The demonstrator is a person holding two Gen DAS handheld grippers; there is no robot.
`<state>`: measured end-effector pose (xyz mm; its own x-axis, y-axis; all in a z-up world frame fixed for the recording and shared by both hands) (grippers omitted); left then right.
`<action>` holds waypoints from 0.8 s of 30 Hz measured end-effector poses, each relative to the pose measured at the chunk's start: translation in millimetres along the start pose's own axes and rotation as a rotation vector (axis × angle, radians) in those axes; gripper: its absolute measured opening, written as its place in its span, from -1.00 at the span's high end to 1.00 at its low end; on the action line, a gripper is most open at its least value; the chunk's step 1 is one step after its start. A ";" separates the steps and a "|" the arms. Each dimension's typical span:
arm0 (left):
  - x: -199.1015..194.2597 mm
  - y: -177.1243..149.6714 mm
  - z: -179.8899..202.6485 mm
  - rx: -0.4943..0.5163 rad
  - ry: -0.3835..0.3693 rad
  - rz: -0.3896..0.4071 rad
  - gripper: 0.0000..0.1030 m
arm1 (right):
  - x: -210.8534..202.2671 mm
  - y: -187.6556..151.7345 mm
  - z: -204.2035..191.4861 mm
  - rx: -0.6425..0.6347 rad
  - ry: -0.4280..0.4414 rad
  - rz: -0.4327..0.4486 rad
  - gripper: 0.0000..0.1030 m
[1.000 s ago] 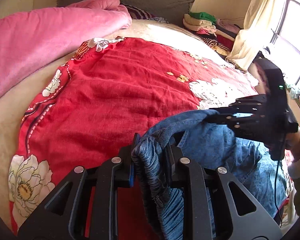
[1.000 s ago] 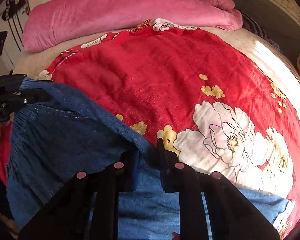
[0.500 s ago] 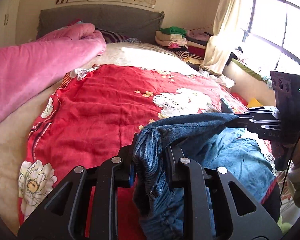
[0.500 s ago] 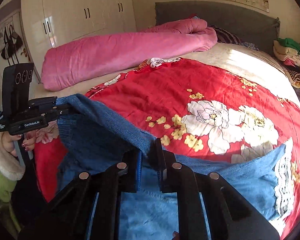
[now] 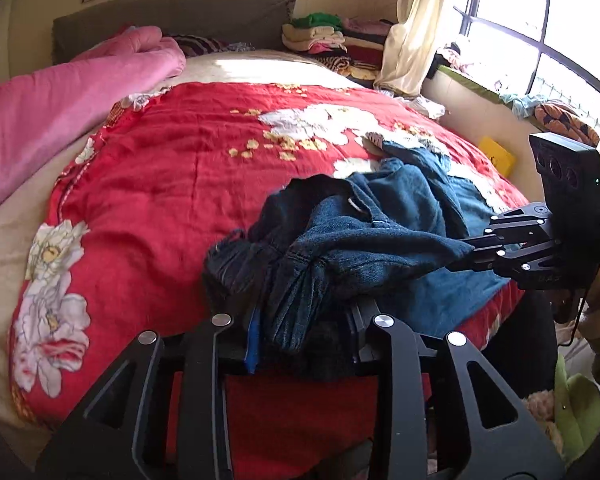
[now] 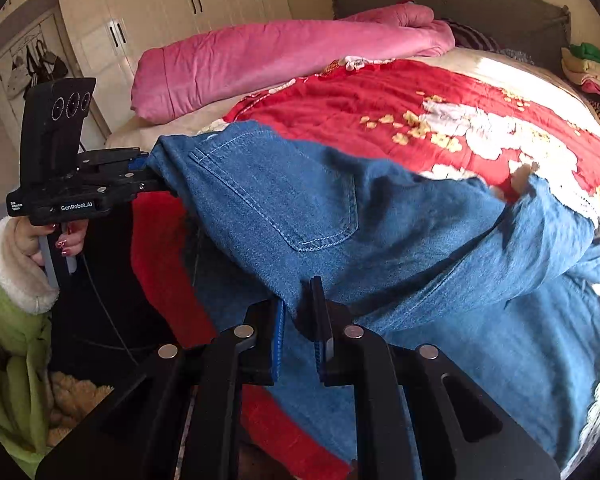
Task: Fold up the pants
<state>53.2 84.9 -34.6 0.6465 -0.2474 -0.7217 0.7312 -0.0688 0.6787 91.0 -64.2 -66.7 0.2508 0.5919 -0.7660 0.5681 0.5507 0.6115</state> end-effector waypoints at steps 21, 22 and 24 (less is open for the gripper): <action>-56.1 -27.1 -22.7 -0.145 0.176 -0.025 -0.23 | 23.9 -34.0 -6.9 0.057 0.011 -0.015 0.72; -64.3 -23.5 -24.2 -0.159 0.178 -0.004 -0.23 | 24.7 -34.2 -7.0 0.059 0.015 -0.014 0.72; -76.8 -12.3 -17.8 -0.156 0.174 0.032 -0.23 | 25.6 -36.2 -6.2 0.068 0.016 -0.014 0.71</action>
<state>-1.6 122.0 10.1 0.6878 -0.0761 -0.7219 0.7257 0.0903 0.6820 72.0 -65.2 -107.2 0.2299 0.5943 -0.7707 0.6234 0.5182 0.5856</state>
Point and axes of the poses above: each gripper's, at about its wrist camera, not at the fingertips, and x roughly the way its jaws point, z to its right, y to its top, the point moved 3 cm from there along x, roughly the way its jaws point, and after that the axes turned 3 degrees about -z, right-handed, at the moved point
